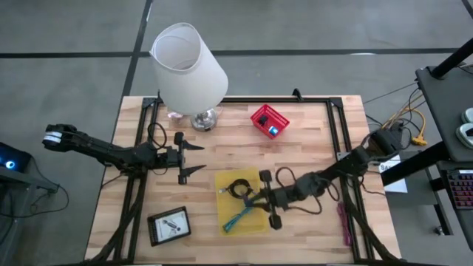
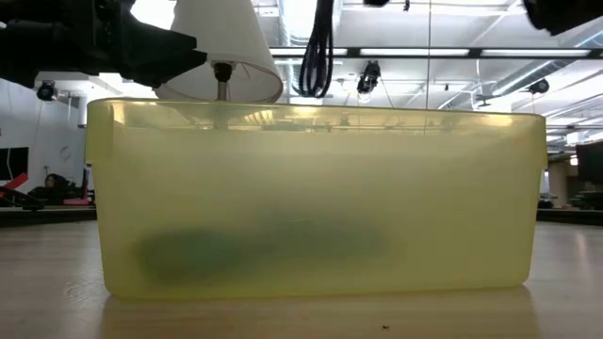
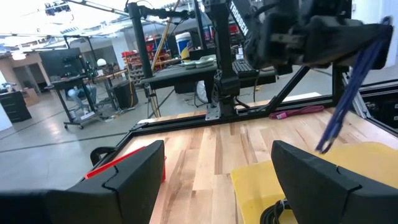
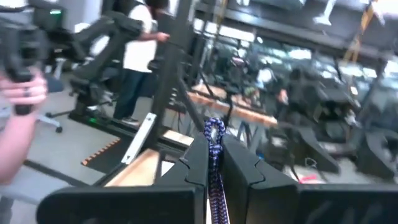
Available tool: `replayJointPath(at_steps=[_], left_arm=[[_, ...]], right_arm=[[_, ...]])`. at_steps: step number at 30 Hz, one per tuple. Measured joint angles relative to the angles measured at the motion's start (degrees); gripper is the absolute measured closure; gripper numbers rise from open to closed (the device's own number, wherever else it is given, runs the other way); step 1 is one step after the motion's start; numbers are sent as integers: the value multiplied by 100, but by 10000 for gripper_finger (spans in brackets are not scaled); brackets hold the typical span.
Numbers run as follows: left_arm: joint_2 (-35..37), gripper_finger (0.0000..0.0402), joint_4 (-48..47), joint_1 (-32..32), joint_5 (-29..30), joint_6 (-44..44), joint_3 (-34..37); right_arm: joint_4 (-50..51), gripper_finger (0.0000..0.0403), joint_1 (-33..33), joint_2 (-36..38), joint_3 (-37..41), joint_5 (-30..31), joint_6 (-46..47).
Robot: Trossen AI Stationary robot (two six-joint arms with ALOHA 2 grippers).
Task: Pick and place items into bin
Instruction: Put the violet charger cable into the yellow bin
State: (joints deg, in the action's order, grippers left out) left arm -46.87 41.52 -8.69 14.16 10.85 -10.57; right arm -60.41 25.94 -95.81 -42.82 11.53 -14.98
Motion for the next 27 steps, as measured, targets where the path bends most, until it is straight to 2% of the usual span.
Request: replayJointPath(at_steps=[7, 11, 15, 21, 27], left_arm=[[0, 123, -2, 0, 0, -2, 0], [0, 123, -2, 0, -1, -2, 0], [0, 123, -4, 0, 0, -3, 0], [0, 123, -4, 0, -1, -2, 0], [0, 123, -4, 0, 0, -2, 0]], right_arm=[[83, 390, -460, 0, 92, 42, 1364], [592, 390, -666, 0, 167, 86, 1951], [1152, 390, -804, -4, 172, 481, 2457], [1643, 390, -860, -4, 174, 551, 2559], [1695, 388, -860, -4, 176, 530, 2474]])
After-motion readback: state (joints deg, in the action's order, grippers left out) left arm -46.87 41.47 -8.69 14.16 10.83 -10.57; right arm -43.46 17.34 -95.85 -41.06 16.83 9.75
